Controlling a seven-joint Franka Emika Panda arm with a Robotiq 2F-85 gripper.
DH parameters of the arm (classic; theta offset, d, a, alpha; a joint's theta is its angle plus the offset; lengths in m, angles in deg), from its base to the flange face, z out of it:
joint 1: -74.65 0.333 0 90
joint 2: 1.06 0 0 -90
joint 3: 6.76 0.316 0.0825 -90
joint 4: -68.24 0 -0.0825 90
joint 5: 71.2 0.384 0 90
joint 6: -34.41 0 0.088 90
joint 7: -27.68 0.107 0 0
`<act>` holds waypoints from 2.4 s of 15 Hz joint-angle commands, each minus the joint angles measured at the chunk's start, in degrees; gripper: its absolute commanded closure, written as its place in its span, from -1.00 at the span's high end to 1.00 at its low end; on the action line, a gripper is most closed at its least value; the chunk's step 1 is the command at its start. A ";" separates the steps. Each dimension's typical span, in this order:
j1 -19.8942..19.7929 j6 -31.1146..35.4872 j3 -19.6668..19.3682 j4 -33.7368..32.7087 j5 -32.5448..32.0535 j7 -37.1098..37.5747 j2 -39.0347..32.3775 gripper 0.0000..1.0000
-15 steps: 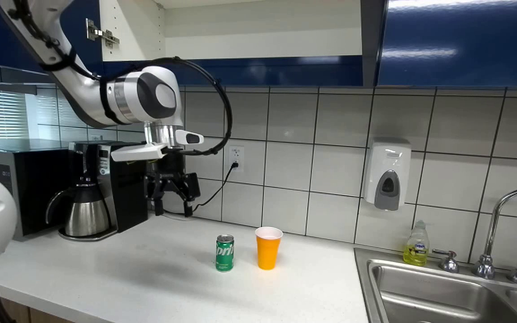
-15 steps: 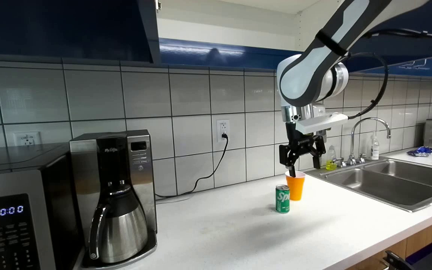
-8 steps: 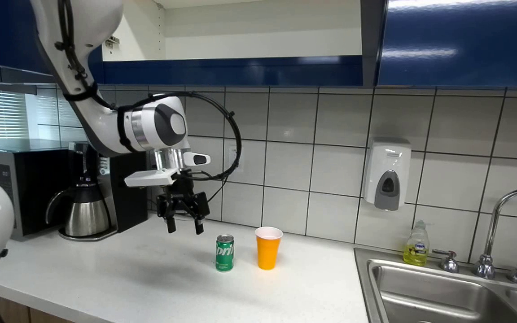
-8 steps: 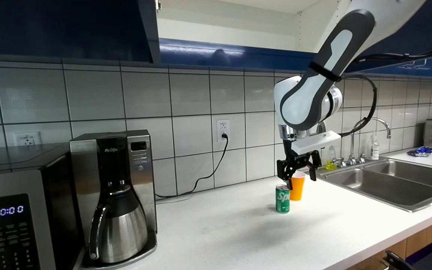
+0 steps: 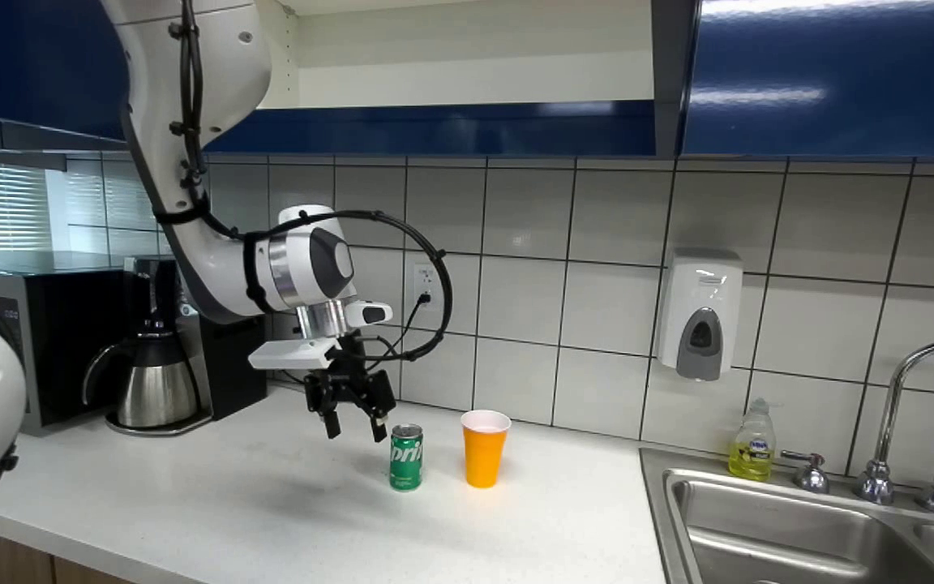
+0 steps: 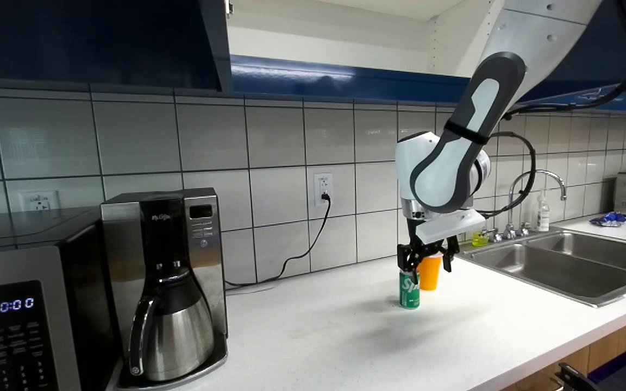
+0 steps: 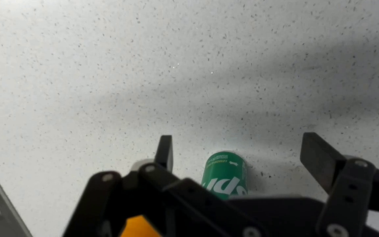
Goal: Put the Sprite can in the cabinet above the sink.
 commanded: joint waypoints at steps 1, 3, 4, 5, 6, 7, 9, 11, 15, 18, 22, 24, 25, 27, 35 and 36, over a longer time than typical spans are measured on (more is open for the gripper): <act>1.22 3.69 -2.57 -2.65 -3.96 4.44 -4.49 1.00; 2.09 5.63 -4.32 -3.66 -5.62 5.87 -6.54 1.00; 2.60 6.57 -5.23 -4.09 -6.21 6.41 -7.42 1.00; 3.16 7.43 -6.19 -4.55 -6.74 6.84 -8.34 1.00; 3.84 8.20 -7.24 -5.01 -7.42 7.48 -9.16 1.00; 4.60 9.02 -8.36 -5.66 -8.38 8.30 -10.11 1.00; 4.65 10.21 -9.05 -6.92 -11.27 10.47 -11.69 1.00; 5.49 11.20 -10.32 -8.30 -13.60 12.34 -13.28 1.00; 6.76 12.64 -11.88 -10.67 -17.13 15.53 -16.36 1.00; 8.42 13.54 -13.49 -12.34 -20.45 18.49 -18.37 1.00; 10.35 14.71 -15.16 -14.11 -23.17 22.01 -20.45 1.00; 11.09 15.06 -15.77 -14.73 -23.47 23.19 -21.25 1.00; 11.51 15.20 -16.19 -15.01 -23.65 23.72 -21.54 1.00; 12.17 15.50 -16.81 -15.66 -23.85 24.56 -22.21 1.00; 14.09 16.28 -19.19 -17.82 -23.91 26.12 -24.11 1.00; 14.15 16.38 -19.26 -17.95 -23.82 25.97 -24.32 0.50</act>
